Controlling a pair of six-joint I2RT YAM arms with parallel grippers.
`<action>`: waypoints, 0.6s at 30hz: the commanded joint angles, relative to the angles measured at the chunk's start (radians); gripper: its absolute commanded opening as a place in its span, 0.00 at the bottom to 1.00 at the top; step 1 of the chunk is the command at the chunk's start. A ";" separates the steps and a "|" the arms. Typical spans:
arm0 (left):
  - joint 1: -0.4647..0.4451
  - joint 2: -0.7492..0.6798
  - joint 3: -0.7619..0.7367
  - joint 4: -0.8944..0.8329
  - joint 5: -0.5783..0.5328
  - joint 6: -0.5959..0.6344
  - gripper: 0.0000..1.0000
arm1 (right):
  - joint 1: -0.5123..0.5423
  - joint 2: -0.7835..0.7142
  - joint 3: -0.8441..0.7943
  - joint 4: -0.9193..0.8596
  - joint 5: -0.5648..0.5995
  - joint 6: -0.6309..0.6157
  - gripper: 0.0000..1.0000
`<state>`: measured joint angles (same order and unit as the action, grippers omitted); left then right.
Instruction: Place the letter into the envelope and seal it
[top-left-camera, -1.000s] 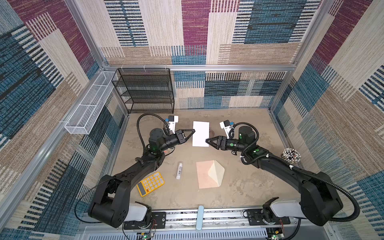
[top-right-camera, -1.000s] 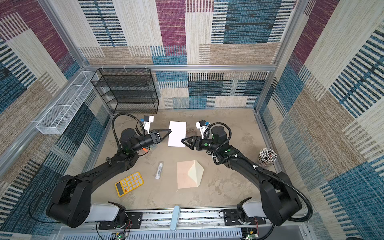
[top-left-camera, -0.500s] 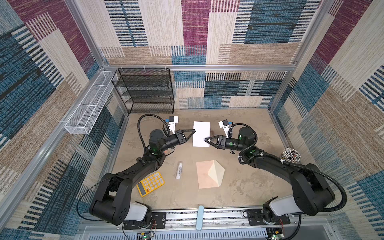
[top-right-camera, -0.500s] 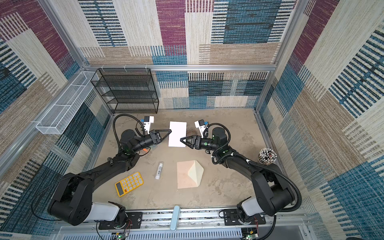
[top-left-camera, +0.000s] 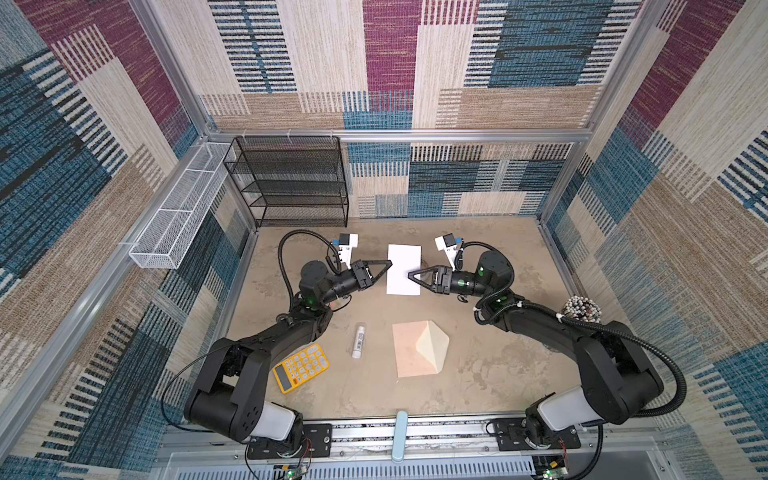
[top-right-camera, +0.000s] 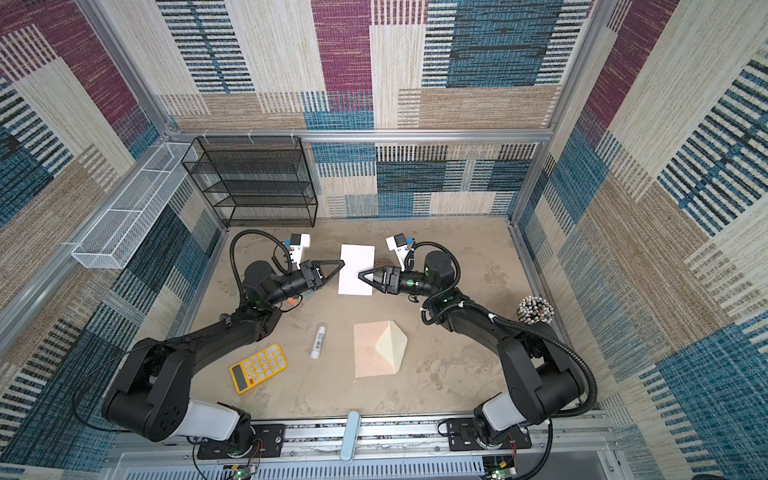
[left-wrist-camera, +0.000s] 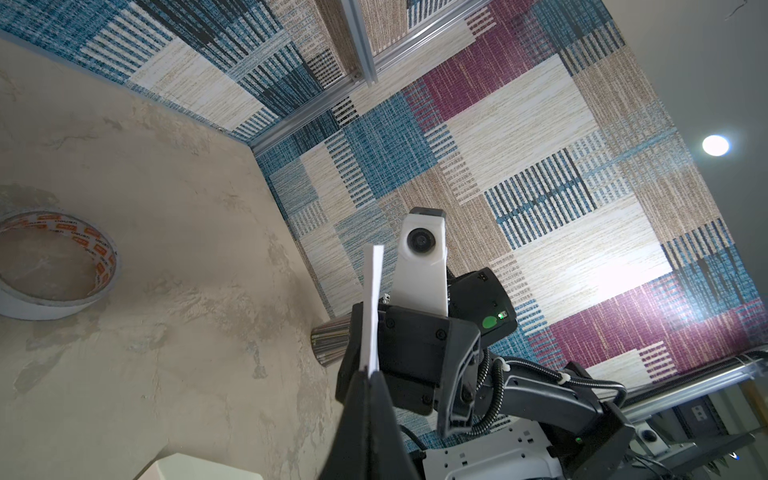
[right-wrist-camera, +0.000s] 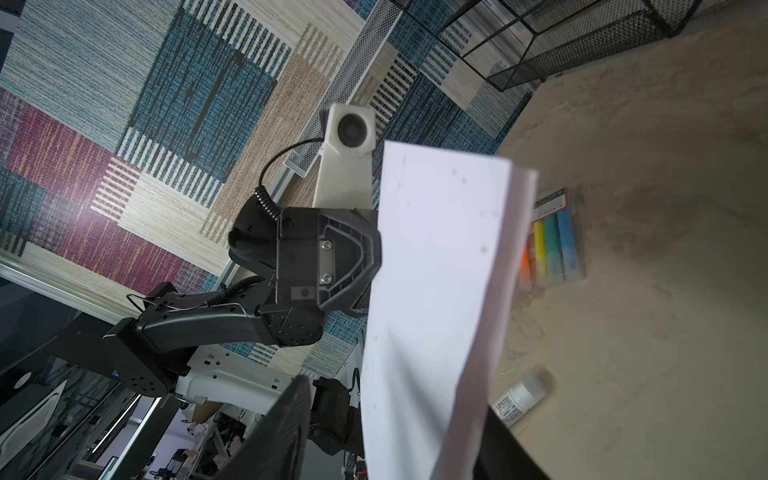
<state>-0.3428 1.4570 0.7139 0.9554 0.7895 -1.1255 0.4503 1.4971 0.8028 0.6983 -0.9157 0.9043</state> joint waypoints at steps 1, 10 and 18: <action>-0.002 0.005 -0.001 0.079 0.016 -0.023 0.00 | 0.001 0.016 0.014 0.056 -0.022 0.032 0.56; -0.002 0.003 -0.005 0.069 0.016 -0.014 0.00 | 0.004 0.064 0.020 0.168 -0.045 0.126 0.45; -0.004 0.000 0.004 0.046 0.020 0.000 0.00 | 0.041 0.094 0.047 0.180 -0.049 0.143 0.37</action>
<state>-0.3454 1.4616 0.7094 0.9791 0.7921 -1.1320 0.4820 1.5822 0.8371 0.8246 -0.9501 1.0210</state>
